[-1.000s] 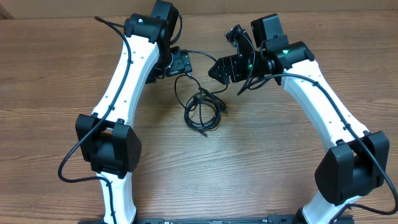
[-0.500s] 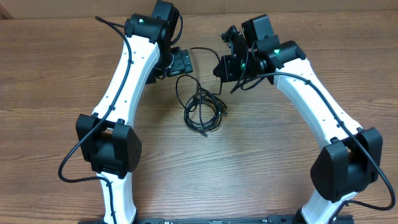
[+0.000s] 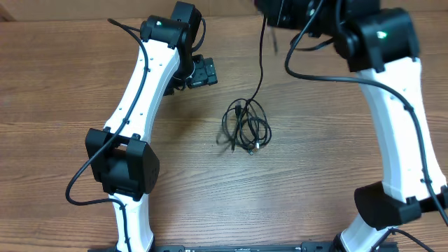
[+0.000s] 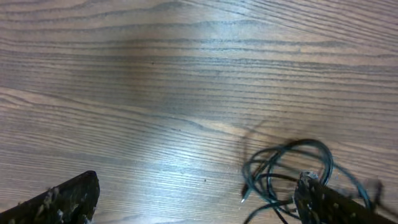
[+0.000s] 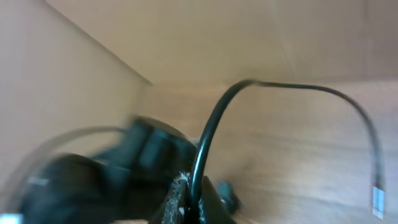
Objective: Untangle cables
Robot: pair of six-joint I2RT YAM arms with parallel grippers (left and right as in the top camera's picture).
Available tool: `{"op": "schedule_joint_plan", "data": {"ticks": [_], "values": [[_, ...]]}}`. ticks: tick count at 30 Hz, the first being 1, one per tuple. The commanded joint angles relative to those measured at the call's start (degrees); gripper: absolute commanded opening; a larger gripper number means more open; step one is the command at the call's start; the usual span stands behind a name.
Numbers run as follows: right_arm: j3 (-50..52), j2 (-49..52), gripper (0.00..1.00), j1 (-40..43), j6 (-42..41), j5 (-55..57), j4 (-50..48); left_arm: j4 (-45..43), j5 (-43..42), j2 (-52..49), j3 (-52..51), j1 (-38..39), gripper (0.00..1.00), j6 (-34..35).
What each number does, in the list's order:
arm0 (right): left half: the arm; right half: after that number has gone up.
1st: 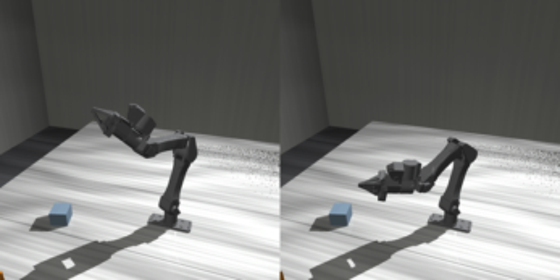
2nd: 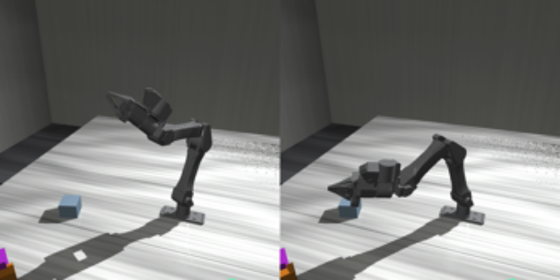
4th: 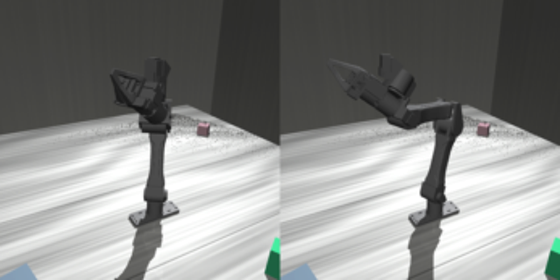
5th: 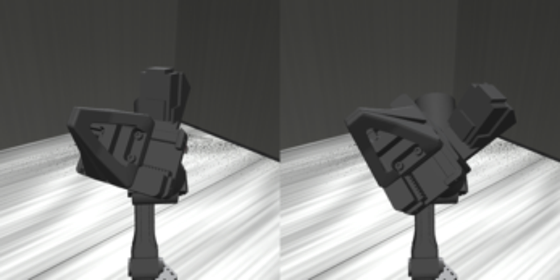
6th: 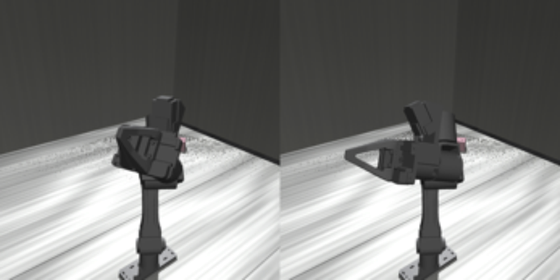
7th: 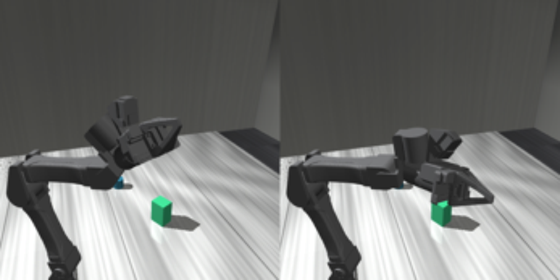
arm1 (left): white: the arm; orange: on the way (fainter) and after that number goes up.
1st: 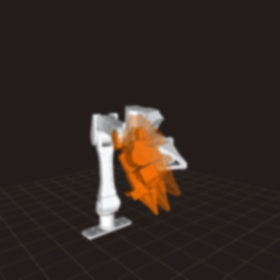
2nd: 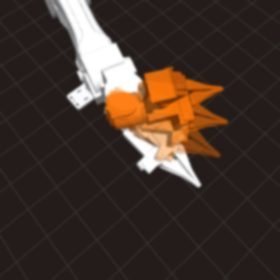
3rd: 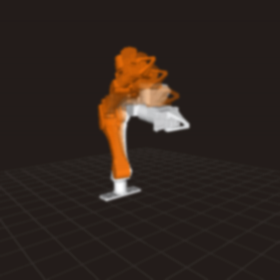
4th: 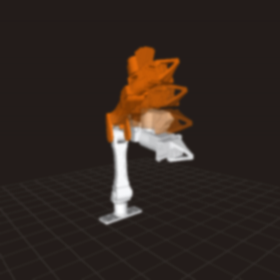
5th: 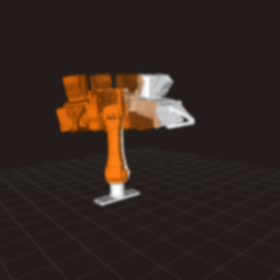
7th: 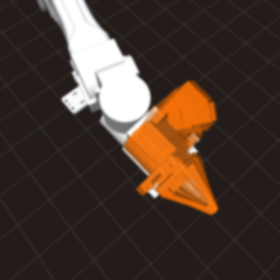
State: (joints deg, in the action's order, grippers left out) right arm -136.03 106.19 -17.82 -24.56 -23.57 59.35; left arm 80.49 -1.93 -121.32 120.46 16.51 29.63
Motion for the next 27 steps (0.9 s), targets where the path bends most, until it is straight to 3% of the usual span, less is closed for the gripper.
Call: {"op": "schedule_joint_plan", "data": {"ticks": [1,9,15,20,24,27], "values": [[-5.5,-1.4,0.04,-0.1,-7.0,0.3,-2.4,-0.1,-0.6,-0.3,0.6,0.5,1.00,-0.9],[-14.2,-1.5,0.04,0.0,-16.4,-3.9,-14.2,0.3,-0.6,-0.3,0.5,0.5,1.00,-1.0],[-21.1,-1.5,0.04,1.6,-20.4,2.2,-24.5,0.3,-1.3,-0.3,0.3,0.5,1.00,-0.9],[-24.8,-1.5,0.04,4.7,-20.4,13.0,-23.6,0.3,-1.3,-0.3,0.3,0.5,1.00,-1.4],[-24.8,-1.4,0.04,6.3,-20.4,13.5,-17.5,0.2,-3.9,-0.3,0.3,0.5,0.99,-2.4],[-24.0,-1.4,0.04,6.3,-20.4,14.0,-9.9,-2.3,-17.9,-0.3,0.3,0.5,0.99,-15.9]]}}
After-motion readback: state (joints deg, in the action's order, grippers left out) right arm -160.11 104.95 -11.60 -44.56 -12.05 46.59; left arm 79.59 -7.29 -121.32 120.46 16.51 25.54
